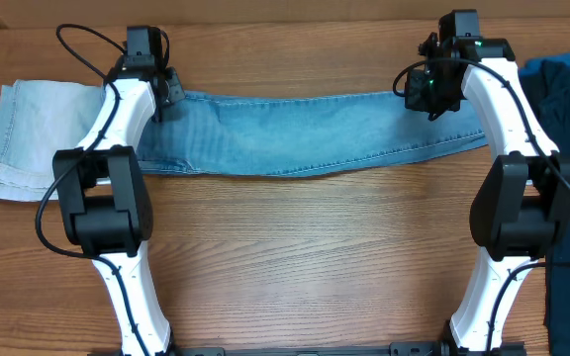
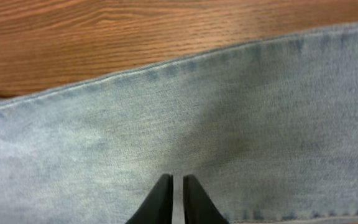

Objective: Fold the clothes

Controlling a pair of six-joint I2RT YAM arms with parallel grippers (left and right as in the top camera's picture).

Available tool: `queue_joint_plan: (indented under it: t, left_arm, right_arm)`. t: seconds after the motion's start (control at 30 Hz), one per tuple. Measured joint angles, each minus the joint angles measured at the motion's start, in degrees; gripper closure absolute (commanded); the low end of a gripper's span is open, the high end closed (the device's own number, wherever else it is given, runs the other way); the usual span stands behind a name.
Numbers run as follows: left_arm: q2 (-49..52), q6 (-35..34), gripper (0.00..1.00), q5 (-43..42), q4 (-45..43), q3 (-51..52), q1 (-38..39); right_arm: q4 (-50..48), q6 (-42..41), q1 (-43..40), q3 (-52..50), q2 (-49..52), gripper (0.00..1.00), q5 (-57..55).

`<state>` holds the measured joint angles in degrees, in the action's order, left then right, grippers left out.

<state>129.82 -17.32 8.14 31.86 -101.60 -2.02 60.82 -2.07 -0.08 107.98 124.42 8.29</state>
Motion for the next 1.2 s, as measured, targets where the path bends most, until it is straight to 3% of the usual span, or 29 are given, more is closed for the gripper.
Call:
queue_joint_plan:
  t: [0.23, 0.37, 0.43, 0.6, 0.77, 0.97, 1.2]
  left_arm:
    - [1.4, 1.9, 0.96, -2.4, 9.2, -3.5, 0.2]
    - [-1.4, 1.9, 0.95, -2.7, 15.5, -11.0, 1.4]
    - [-4.3, 1.9, 0.96, -3.7, 17.5, -13.4, 3.0]
    - [-8.5, 1.9, 0.96, -7.7, 23.2, -15.5, 9.1]
    - [-3.6, 2.8, 0.96, -11.0, 26.9, -15.3, 13.3]
    - [4.1, 4.0, 0.94, -13.4, 27.0, -15.0, 14.0]
    - [5.7, 4.3, 0.95, -9.7, 26.9, -15.0, 12.5]
  right_arm:
    - [3.1, 3.7, 0.4, 1.7, 0.0, 0.81, 2.6]
    - [4.7, 8.3, 3.0, 5.0, 0.0, 0.95, 5.9]
    - [4.4, 10.6, 5.8, 4.9, 0.0, 0.96, 6.7]
    - [-2.5, 13.2, 12.8, 2.9, 0.0, 0.96, 8.1]
    - [-10.9, 14.1, 14.8, -2.4, 0.0, 0.96, 8.3]
    - [-22.2, 14.1, 15.6, -11.2, 0.0, 0.96, 7.9]
    - [-28.8, 13.7, 15.5, -18.3, 0.3, 0.96, 0.2]
